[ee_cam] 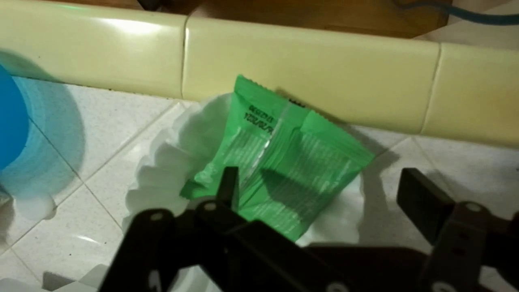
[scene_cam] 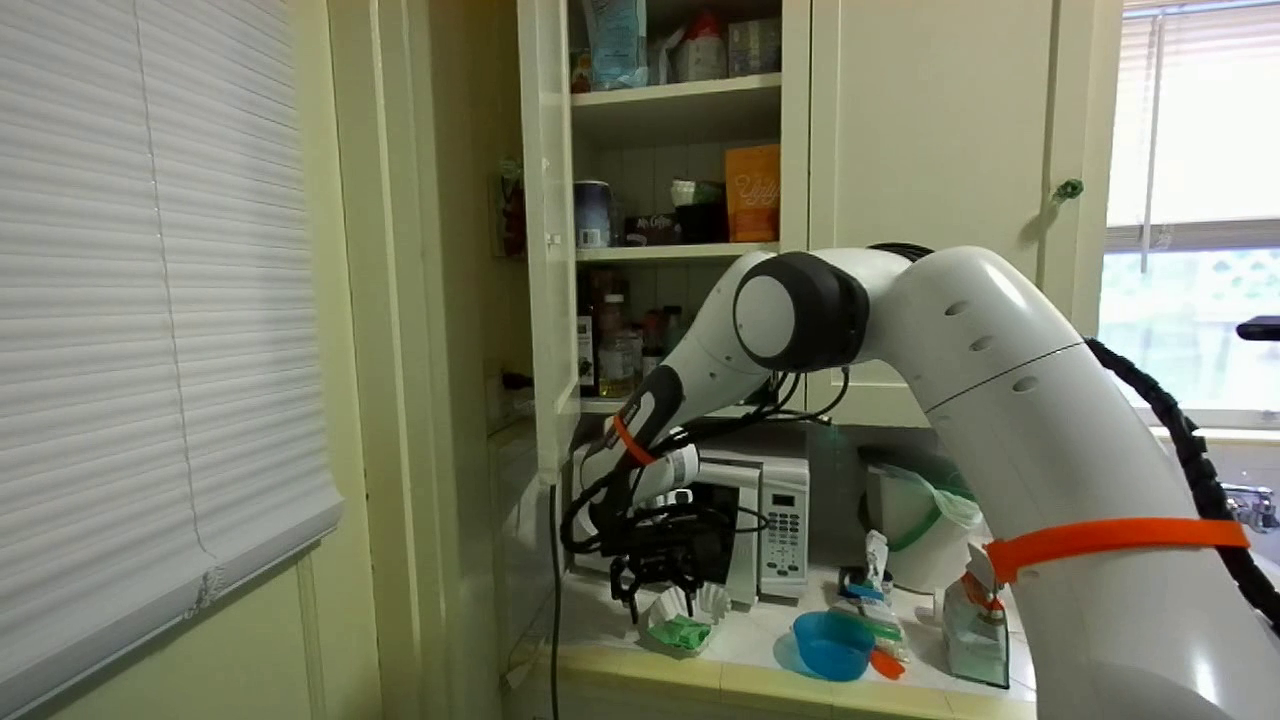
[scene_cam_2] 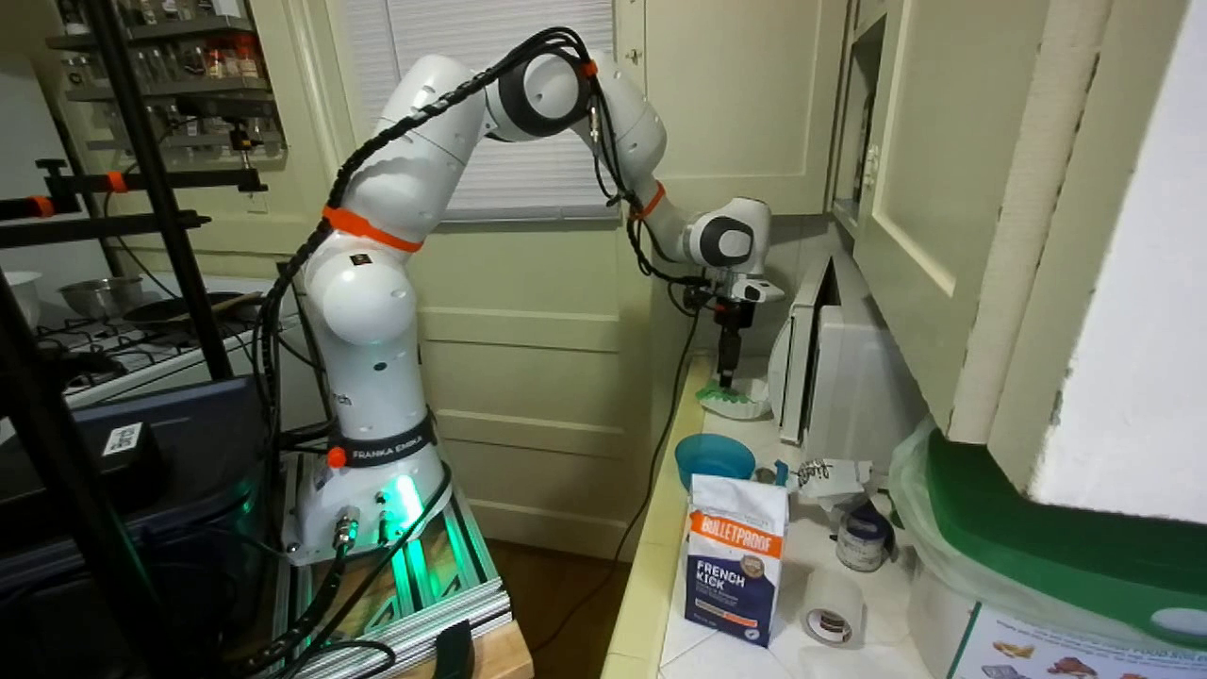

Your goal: Move the white and blue packet to the right then put the white bowl inside the blue bowl.

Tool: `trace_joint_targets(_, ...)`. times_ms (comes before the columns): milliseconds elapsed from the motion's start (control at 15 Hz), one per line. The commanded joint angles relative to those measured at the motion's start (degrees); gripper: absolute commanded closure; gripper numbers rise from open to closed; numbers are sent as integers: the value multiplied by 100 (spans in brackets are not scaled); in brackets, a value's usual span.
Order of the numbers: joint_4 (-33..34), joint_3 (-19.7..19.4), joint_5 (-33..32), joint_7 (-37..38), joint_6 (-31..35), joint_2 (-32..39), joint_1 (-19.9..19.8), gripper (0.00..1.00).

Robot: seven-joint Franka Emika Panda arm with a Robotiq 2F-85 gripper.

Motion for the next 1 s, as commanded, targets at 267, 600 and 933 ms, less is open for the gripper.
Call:
trace_joint_targets(267, 282, -199, -699, -54, -41, 406, 278, 26)
trace_joint_targets(600, 424, -227, -886, -99, -64, 538, 298, 62)
trace_joint_targets(933, 480, -254, -883, -105, -119, 460, 291, 98)
